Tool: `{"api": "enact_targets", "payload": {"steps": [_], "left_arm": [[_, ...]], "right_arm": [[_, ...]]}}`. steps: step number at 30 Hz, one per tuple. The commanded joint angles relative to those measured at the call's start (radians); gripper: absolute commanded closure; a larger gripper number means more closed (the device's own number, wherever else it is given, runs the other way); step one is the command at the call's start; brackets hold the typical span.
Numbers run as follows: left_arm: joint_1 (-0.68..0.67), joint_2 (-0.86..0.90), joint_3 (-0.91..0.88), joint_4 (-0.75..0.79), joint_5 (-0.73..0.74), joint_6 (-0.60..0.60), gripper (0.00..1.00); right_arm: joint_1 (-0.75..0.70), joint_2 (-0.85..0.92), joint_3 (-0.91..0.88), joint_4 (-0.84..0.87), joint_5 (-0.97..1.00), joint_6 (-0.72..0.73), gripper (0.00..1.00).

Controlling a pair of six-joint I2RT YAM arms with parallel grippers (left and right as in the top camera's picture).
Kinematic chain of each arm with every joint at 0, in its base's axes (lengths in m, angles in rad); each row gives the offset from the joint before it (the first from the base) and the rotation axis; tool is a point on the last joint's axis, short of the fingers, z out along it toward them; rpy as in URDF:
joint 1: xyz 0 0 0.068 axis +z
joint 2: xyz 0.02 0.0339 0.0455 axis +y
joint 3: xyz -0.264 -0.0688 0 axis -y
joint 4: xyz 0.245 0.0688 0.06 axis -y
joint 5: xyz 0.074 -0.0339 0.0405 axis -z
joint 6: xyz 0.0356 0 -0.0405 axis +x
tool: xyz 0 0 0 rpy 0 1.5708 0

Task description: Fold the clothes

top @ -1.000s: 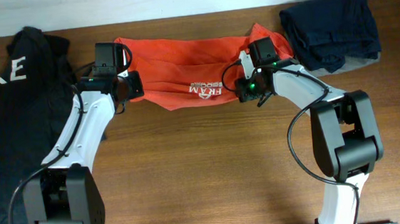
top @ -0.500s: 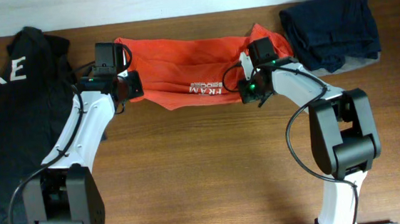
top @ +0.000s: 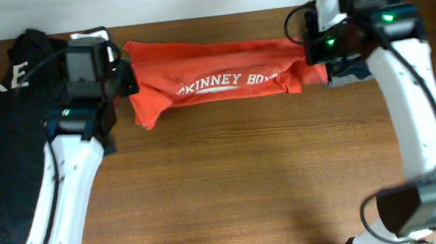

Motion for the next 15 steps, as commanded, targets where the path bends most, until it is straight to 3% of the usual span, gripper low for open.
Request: {"api": "enact_targets", "payload": {"steps": [1, 15], "left_arm": [[0.008, -0.127, 0.029, 0.033, -0.107, -0.002, 0.99], [0.008, -0.483, 0.029, 0.089, -0.117, -0.002, 0.99]], "right_arm": [[-0.022, -0.074, 0.044, -0.008, 0.027, -0.006, 0.96], [-0.022, -0.409, 0.057, -0.016, 0.028, -0.034, 0.96]]}}
